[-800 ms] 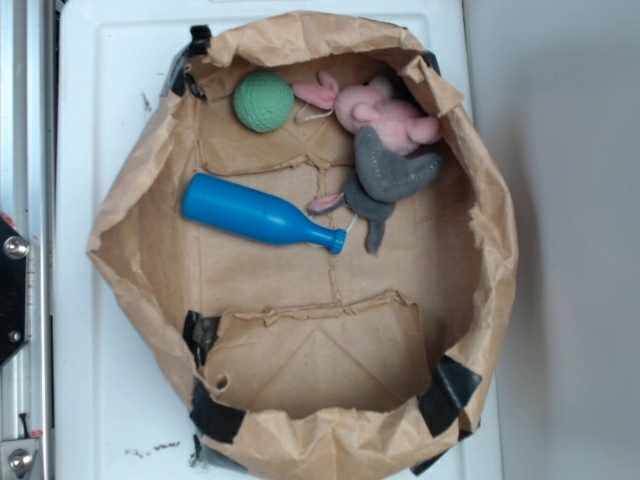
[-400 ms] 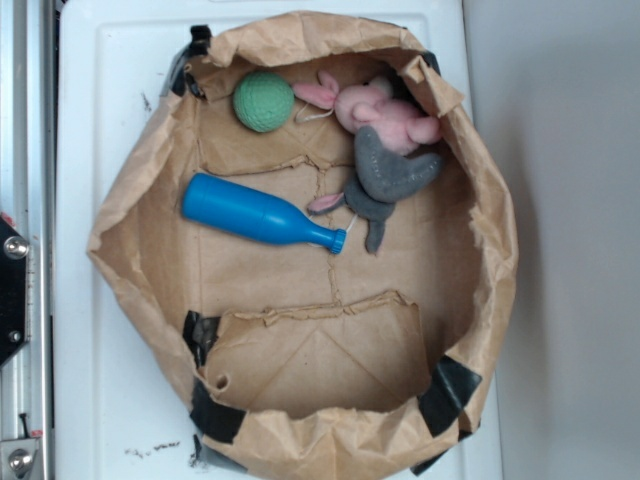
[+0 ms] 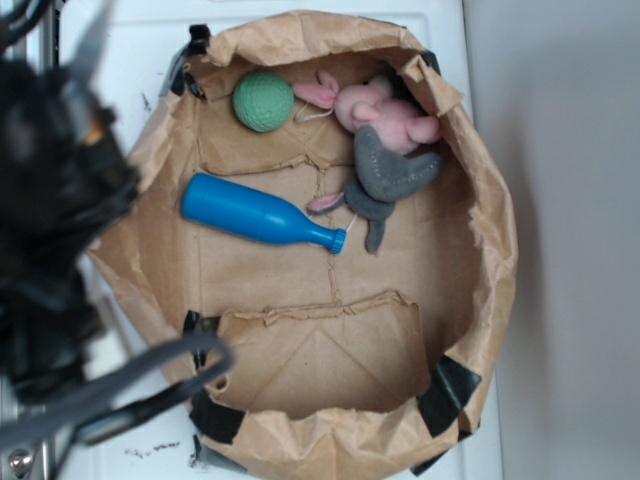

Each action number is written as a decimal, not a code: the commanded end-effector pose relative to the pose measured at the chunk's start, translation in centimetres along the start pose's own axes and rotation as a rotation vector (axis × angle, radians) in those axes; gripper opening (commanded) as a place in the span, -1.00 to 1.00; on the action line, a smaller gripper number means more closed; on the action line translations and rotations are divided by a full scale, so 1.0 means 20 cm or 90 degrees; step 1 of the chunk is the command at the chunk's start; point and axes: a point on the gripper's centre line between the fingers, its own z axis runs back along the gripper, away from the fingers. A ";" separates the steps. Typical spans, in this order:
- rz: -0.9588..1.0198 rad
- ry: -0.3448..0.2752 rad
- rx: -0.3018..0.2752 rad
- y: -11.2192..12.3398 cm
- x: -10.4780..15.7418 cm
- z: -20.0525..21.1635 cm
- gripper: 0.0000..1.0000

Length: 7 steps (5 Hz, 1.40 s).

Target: Grab the green ball.

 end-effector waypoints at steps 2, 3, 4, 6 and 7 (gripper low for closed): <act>0.260 -0.178 0.060 0.04 -0.16 0.04 1.00; 0.260 -0.178 0.060 0.04 -0.16 0.04 1.00; 0.260 -0.178 0.060 0.04 -0.16 0.04 1.00; 0.276 -0.188 0.077 0.04 0.06 -0.17 1.00; 0.295 -0.207 0.107 0.04 0.30 -0.35 1.00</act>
